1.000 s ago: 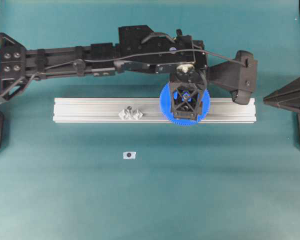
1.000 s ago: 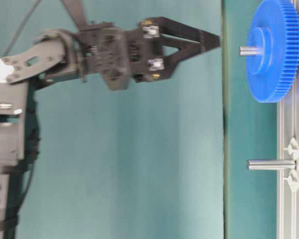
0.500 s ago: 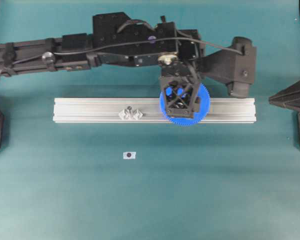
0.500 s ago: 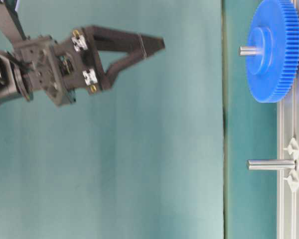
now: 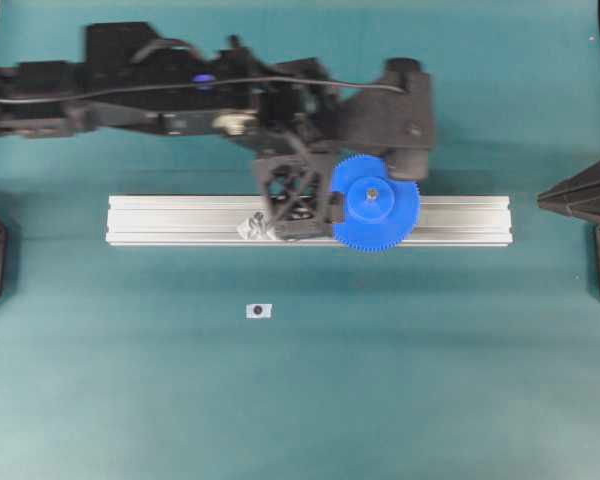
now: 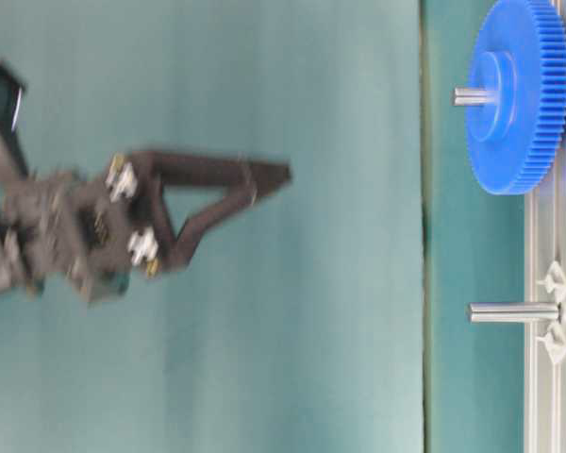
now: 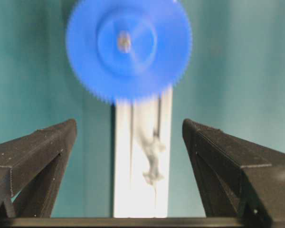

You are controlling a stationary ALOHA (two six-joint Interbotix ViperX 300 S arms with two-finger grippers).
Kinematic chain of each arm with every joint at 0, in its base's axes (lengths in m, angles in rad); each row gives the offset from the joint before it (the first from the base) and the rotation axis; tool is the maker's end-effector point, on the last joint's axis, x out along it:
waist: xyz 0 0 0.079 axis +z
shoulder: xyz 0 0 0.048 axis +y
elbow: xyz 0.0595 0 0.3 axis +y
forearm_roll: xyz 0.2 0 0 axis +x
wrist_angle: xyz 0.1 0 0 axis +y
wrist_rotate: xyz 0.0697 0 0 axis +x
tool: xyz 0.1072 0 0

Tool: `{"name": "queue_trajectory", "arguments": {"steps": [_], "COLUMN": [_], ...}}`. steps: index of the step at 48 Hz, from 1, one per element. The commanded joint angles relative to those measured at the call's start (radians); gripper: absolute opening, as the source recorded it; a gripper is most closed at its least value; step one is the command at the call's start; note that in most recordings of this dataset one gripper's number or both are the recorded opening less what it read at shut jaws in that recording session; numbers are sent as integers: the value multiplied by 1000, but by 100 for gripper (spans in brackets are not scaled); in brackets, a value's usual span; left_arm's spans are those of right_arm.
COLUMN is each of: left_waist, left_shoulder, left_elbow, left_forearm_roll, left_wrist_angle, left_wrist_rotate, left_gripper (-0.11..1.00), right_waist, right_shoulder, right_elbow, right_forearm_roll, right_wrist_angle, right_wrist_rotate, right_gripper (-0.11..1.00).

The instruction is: Find the location of the shaft and insert the large gear.

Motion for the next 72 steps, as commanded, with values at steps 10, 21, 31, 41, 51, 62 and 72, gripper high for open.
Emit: {"name": "queue_trajectory", "arguments": {"steps": [10,21,31,41,51,62,72], "left_waist": [-9,-9,-14,-12,-32,-49,-51], "left_shoulder": [-187,-258,-279,-339,-385,-403,-453], "left_elbow": [187,307,334,376,449,492,594], "left_forearm_roll": [0,2,0,0,0,0,2], "left_wrist_angle": [-170,-256,-265,-305,-385,-468,-641], "left_wrist_rotate": [-26,-72,-75,-80,-72,-77,-86], "left_gripper": [91,91,91,91,91,91,91], "right_waist": [2,2,2,3,6,9,18], "right_shoulder": [6,3,2,-5,-18,-23,-23], "right_elbow": [-8,-5,-5,0,11,15,23], "right_forearm_roll": [2,2,2,3,2,3,3], "right_wrist_angle": [-9,-11,-11,-12,-15,-40,-44], "right_wrist_rotate": [11,12,11,11,11,11,11], "right_gripper": [7,7,7,7,7,7,7]}}
